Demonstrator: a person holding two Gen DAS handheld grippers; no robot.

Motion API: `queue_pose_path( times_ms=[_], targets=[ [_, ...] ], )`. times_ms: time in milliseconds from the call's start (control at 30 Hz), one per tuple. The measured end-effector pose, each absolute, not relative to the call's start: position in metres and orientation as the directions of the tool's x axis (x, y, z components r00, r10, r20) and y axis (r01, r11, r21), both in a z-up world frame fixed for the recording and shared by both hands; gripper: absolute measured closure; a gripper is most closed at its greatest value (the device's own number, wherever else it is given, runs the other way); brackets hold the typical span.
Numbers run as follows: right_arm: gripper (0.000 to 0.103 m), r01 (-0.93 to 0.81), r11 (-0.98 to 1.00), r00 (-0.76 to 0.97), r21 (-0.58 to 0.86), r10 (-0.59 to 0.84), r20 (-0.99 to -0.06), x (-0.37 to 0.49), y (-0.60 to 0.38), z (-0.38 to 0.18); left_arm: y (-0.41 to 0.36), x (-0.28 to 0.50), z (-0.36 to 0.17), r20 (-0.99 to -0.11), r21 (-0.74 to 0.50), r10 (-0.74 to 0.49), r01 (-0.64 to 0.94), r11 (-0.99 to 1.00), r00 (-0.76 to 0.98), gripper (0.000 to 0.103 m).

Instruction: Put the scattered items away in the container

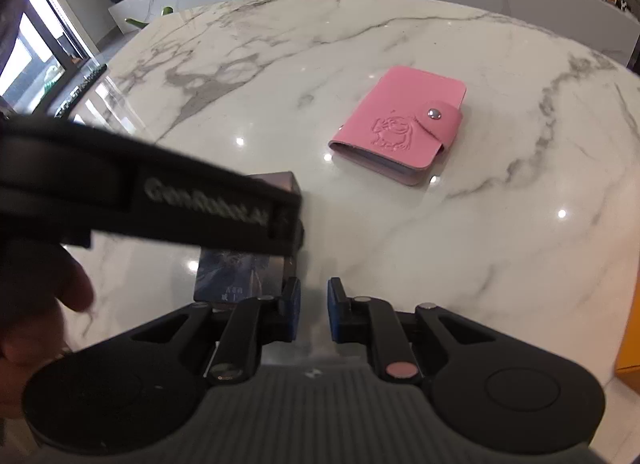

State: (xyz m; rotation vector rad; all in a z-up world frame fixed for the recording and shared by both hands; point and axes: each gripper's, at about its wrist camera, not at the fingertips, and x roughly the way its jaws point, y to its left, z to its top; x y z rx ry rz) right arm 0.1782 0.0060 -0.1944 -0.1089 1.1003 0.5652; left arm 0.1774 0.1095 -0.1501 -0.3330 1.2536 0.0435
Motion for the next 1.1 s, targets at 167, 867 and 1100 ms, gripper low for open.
queue_pose_path(
  times_ms=[167, 867, 1100],
  targets=[
    [0.084, -0.472, 0.865, 0.331, 0.171, 0.354, -0.875, 0.181, 0.001, -0.194, 0.108, 0.177, -0.156, -0.939, -0.207, -0.137, -0.2, 0.958, 0.316, 0.028],
    [0.042, -0.258, 0.958, 0.567, 0.124, 0.254, -0.783, 0.253, -0.012, -0.174, 0.157, 0.215, -0.156, -0.894, -0.209, -0.093, -0.224, 0.952, 0.438, 0.033],
    [0.026, -0.22, 0.963, 0.576, 0.153, 0.255, -0.777, 0.273, 0.012, -0.187, 0.162, 0.229, -0.158, -0.877, -0.186, -0.068, -0.205, 0.961, 0.476, 0.034]
  ],
)
